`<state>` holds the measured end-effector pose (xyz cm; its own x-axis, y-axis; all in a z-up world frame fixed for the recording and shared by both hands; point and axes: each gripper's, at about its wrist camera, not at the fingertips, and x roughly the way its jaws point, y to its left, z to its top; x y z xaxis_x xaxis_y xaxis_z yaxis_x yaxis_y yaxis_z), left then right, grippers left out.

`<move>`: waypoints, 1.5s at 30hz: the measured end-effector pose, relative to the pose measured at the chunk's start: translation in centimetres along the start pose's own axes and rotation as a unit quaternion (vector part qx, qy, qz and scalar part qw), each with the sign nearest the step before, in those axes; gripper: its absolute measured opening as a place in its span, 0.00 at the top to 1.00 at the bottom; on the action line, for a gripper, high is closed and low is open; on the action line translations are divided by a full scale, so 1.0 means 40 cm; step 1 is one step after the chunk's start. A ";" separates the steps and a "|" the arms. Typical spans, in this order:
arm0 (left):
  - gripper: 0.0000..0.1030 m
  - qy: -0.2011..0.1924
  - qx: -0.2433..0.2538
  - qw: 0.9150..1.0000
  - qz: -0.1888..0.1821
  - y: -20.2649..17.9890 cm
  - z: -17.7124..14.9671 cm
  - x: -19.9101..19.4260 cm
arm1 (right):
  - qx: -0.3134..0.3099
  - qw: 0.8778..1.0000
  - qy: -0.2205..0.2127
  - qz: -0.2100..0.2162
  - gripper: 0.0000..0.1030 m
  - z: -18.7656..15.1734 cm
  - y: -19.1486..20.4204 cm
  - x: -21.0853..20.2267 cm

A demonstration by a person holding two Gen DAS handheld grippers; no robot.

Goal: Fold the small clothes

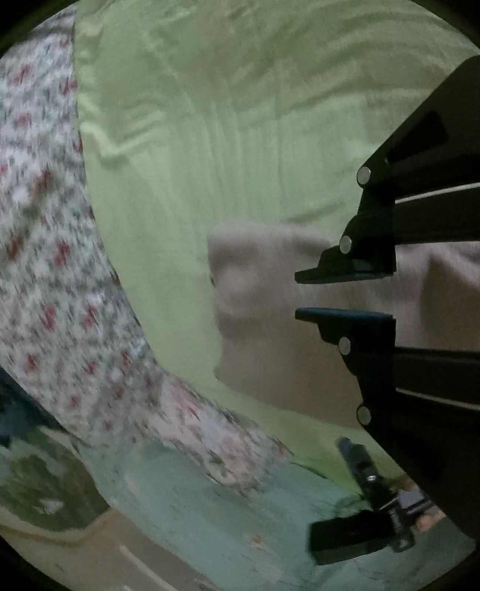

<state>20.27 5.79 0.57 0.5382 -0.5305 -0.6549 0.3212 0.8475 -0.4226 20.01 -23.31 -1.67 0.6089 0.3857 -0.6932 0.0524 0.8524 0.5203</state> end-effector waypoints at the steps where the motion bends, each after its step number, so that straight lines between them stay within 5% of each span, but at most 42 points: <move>1: 0.23 -0.002 0.007 1.000 -0.008 -0.014 0.007 0.005 | -0.004 1.000 0.006 0.005 0.86 -0.001 0.012 0.013; 4: 0.23 0.003 0.037 0.999 -0.032 -0.056 0.013 0.034 | -0.004 1.000 0.019 0.005 0.86 0.005 0.023 0.056; 10: 0.23 0.044 0.051 0.998 -0.002 -0.040 0.006 0.158 | 0.011 0.998 0.058 -0.034 0.87 0.033 -0.031 0.170; 14: 0.22 0.048 0.060 0.997 0.020 -0.046 0.018 0.174 | 0.042 0.997 0.053 -0.040 0.99 0.053 -0.078 0.202; 20: 0.23 0.034 0.045 0.998 -0.013 -0.043 -0.022 0.068 | 0.037 0.998 0.030 -0.050 0.95 0.032 -0.040 0.106; 29: 0.23 0.036 0.033 0.995 -0.082 -0.047 -0.181 -0.062 | -0.014 1.000 0.023 -0.011 0.94 -0.188 0.082 -0.068; 32: 0.25 0.055 0.048 0.996 -0.045 -0.040 -0.222 -0.036 | -0.030 0.998 0.049 -0.012 0.94 -0.253 0.094 -0.056; 35: 0.29 0.068 0.032 0.996 -0.040 -0.006 -0.252 -0.006 | -0.041 0.992 0.067 -0.095 0.95 -0.294 0.054 -0.023; 39: 0.29 0.061 0.034 0.997 -0.034 -0.011 -0.263 -0.007 | 0.005 0.996 0.050 -0.072 0.99 -0.300 -0.008 -0.031; 45: 0.29 0.062 0.043 0.997 0.005 -0.047 -0.274 -0.012 | -0.009 0.995 0.043 -0.090 0.99 -0.315 0.012 -0.045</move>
<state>10.88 4.26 -5.19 0.4434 -0.5152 -0.7335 0.3838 0.8486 -0.3640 8.96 -19.16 -6.46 0.5213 0.2539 -0.8148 0.1393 0.9166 0.3747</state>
